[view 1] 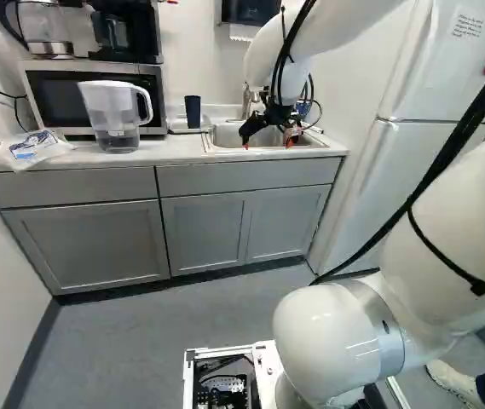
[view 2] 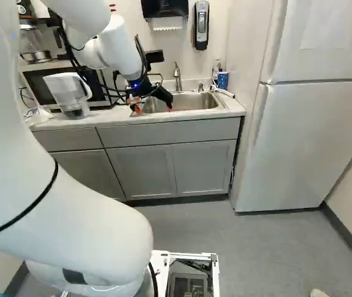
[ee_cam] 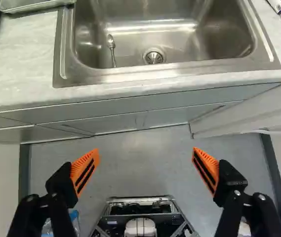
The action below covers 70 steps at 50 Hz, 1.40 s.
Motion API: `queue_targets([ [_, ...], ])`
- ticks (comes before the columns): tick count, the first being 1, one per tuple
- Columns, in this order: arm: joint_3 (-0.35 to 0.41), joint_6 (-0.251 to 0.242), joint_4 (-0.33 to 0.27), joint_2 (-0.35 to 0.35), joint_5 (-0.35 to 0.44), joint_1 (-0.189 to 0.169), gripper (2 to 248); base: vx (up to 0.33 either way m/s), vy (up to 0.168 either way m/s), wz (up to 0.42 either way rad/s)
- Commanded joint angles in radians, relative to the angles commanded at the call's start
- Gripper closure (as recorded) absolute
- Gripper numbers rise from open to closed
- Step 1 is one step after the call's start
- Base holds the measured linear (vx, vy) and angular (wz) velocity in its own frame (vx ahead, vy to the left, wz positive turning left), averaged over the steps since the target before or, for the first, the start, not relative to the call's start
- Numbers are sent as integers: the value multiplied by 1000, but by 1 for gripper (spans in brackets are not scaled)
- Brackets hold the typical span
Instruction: Rinse the cup and place it in the tray
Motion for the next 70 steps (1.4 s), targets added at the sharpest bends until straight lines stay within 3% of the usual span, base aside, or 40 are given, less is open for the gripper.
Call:
queue_targets([
  [33, 107, -24, 22, 15, 178, -8, 3, 0, 0, 0],
  [70, 314, -71, 65, 45, 524, -23, 3, 0, 0, 0],
])
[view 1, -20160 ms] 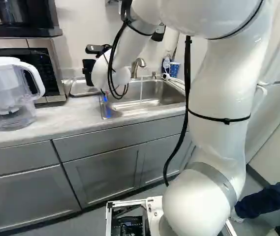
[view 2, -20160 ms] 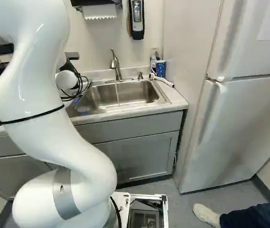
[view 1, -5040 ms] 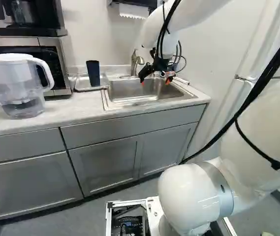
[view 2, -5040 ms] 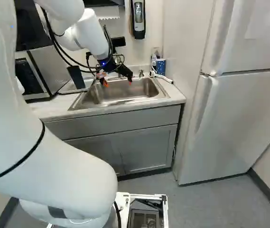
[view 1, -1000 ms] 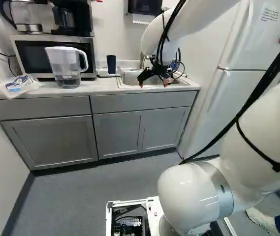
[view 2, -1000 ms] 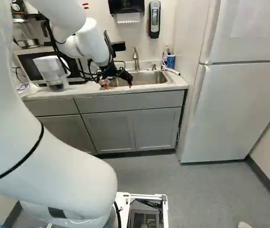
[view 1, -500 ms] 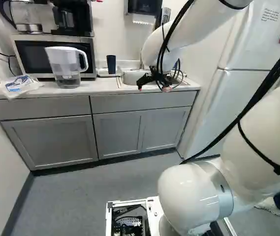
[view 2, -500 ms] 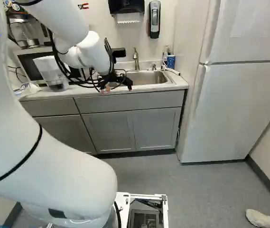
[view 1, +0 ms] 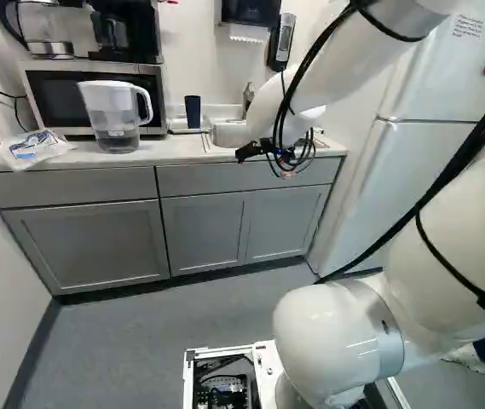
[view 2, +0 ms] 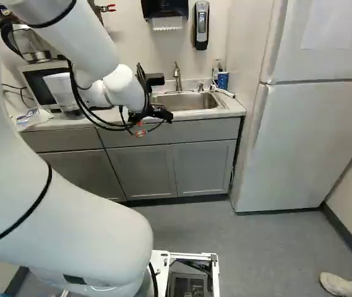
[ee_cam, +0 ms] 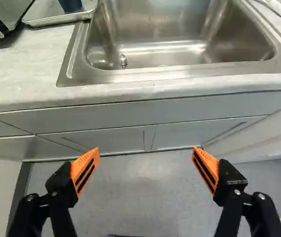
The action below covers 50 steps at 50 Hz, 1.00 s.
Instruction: Rinse the cup and place it in the tray
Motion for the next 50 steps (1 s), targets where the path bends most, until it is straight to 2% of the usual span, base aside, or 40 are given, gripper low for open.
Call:
queue_targets([
  [27, 195, -44, 41, 28, 325, -15, 3, 0, 0, 0],
  [50, 329, -74, 69, 47, 550, -25, 3, 0, 0, 0],
])
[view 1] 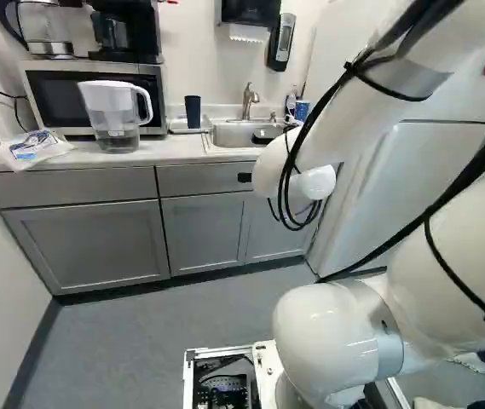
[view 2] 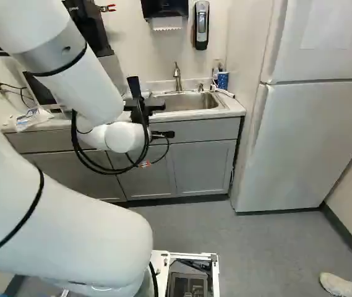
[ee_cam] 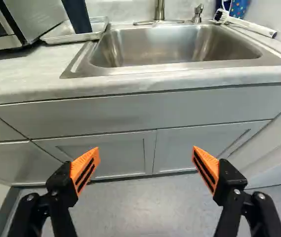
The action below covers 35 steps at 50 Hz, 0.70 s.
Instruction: Rinse the cup and place it in the tray
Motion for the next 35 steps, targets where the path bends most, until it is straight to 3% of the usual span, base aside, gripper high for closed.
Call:
queue_targets([
  [35, 137, -31, 29, 20, 229, -10, 3, 0, 0, 0],
])
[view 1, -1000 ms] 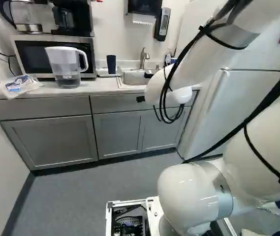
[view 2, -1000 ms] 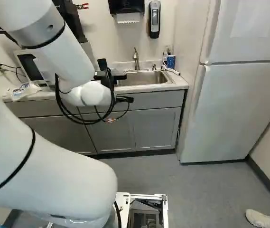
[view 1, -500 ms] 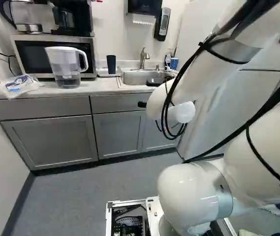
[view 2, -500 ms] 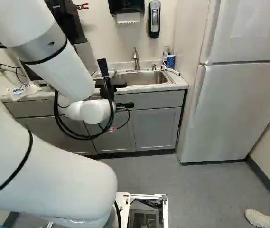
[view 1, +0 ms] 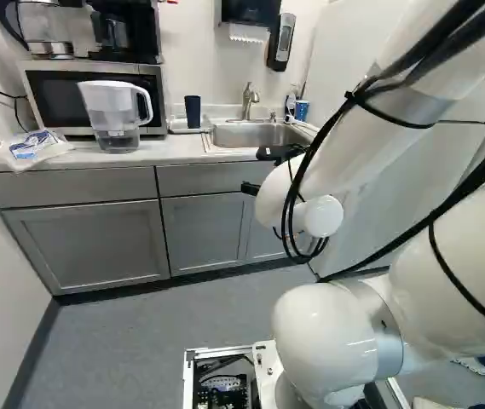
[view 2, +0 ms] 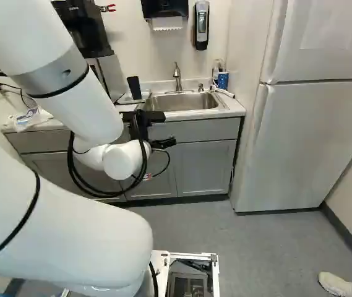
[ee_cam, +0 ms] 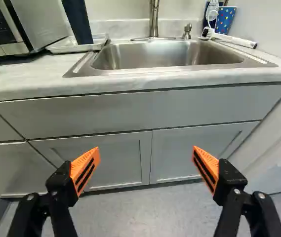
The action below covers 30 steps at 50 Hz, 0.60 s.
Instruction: Rinse the cup and place it in the tray
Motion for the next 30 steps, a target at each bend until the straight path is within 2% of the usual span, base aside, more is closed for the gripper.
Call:
queue_targets([
  [30, 51, -12, 11, 7, 86, -4, 3, 0, 0, 0],
])
